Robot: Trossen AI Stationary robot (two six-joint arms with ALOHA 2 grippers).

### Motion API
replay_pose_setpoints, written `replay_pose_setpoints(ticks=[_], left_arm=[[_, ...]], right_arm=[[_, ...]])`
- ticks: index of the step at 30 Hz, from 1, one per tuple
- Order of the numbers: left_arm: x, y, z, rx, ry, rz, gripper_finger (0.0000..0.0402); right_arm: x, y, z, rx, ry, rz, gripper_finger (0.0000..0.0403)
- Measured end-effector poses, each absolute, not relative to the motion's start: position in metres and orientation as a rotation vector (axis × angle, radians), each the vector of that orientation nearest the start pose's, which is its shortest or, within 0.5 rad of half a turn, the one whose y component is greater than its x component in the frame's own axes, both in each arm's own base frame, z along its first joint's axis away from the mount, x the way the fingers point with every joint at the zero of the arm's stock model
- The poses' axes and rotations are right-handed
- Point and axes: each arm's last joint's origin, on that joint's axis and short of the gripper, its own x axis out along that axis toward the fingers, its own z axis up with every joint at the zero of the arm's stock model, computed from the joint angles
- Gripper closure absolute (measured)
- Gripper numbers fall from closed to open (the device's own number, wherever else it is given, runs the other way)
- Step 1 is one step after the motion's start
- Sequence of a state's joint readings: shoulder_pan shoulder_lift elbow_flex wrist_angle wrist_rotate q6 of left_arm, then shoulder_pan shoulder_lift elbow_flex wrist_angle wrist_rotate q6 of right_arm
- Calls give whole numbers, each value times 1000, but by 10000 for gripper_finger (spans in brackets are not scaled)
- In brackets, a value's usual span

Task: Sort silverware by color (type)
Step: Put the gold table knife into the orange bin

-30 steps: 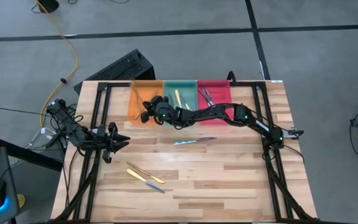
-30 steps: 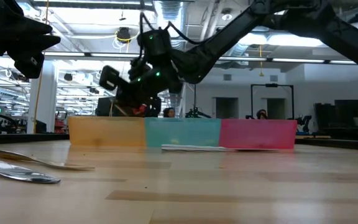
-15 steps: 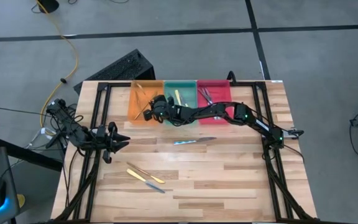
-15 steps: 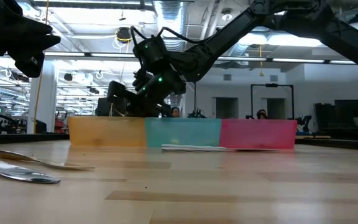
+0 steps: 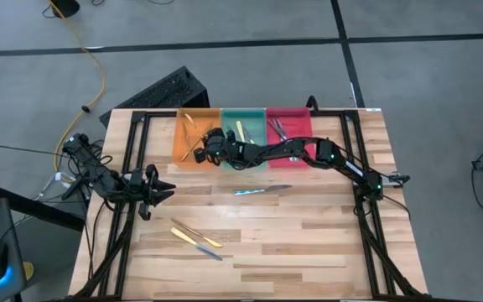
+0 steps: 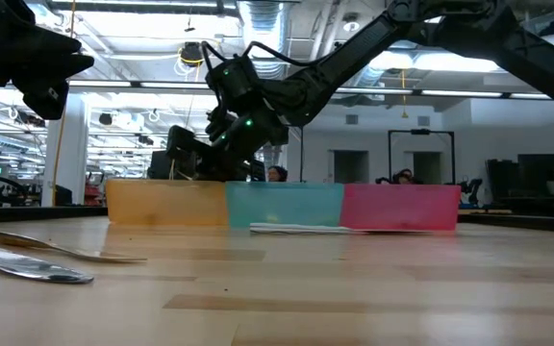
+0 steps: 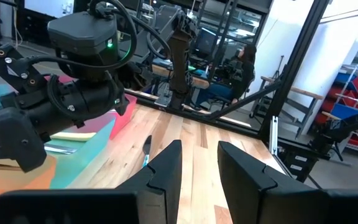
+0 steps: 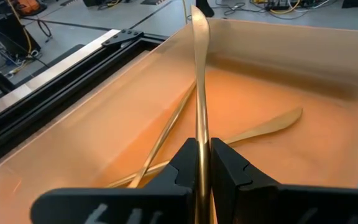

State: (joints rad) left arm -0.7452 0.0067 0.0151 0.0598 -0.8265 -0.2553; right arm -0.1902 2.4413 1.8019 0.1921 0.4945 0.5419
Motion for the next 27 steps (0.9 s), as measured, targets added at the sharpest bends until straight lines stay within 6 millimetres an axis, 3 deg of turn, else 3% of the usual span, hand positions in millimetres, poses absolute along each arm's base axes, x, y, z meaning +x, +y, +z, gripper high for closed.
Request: replay_pose_setpoints(ticks=[27], left_arm=[[79, -44, 173, -306, -59, 75, 312]], right_arm=[[527, -116, 136, 450, 239, -762, 348]])
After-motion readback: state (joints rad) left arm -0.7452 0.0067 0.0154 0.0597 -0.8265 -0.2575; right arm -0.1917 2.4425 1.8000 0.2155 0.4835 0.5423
